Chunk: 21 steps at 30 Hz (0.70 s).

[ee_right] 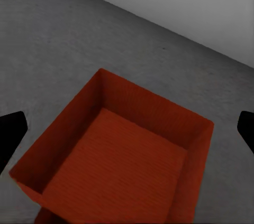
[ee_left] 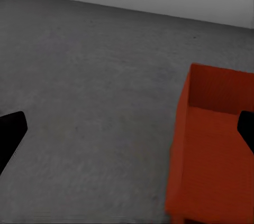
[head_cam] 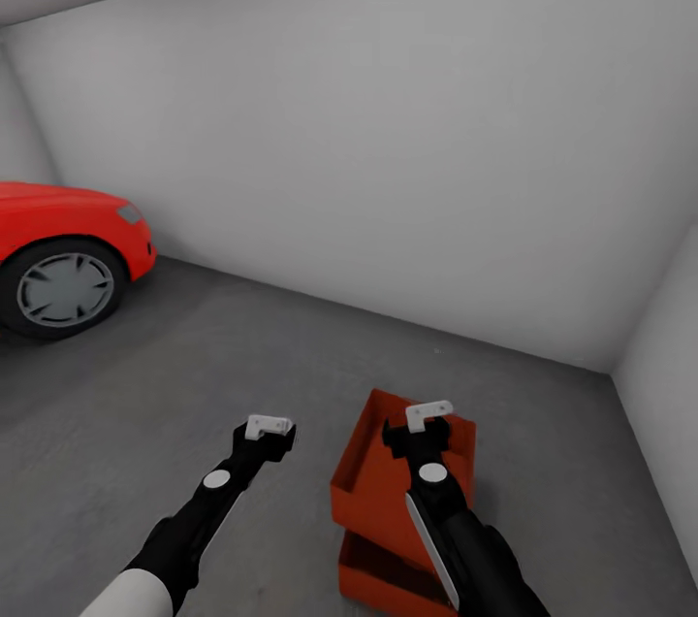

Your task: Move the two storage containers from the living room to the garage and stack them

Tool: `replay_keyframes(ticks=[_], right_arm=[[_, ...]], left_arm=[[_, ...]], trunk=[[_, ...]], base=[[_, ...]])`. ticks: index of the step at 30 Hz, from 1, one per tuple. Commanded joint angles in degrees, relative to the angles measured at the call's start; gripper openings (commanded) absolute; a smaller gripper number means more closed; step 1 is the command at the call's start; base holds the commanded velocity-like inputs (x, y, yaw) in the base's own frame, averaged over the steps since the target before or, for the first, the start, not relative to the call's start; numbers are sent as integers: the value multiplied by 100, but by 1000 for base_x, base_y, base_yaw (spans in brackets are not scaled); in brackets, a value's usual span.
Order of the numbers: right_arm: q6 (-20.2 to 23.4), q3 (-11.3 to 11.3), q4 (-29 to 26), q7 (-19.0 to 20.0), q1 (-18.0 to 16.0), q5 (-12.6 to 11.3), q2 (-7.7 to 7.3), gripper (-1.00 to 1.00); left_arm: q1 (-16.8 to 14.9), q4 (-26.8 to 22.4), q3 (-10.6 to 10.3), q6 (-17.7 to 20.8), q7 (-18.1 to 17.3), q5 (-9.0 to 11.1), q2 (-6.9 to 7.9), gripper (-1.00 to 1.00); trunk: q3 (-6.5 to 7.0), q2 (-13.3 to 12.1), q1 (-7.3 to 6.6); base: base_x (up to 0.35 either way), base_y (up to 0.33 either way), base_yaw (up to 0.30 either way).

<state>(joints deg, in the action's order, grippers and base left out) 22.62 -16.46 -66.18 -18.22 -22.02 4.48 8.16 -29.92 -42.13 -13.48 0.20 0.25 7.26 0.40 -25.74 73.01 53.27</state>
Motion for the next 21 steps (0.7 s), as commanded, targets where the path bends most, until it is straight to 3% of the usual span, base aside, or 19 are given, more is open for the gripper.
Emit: replay_keyframes(ticks=[1,7,21], right_arm=[[52,-9,-5,-15,0,46,-1,100],[50,-27,18,-15,10,64,1,100],[49,-59,35,-15,13,60,1,100]], left_arm=[[-5,1,-20,5,2,59,4,100],[-5,9,-21,10,-3,39,4,100],[-5,14,-41,-2,2,7,4,100]], trunk=[[-6,4,-3],[-6,4,-3],[-6,4,-3]], base=[[-282,104,264],[-195,129,272],[-20,16,276]])
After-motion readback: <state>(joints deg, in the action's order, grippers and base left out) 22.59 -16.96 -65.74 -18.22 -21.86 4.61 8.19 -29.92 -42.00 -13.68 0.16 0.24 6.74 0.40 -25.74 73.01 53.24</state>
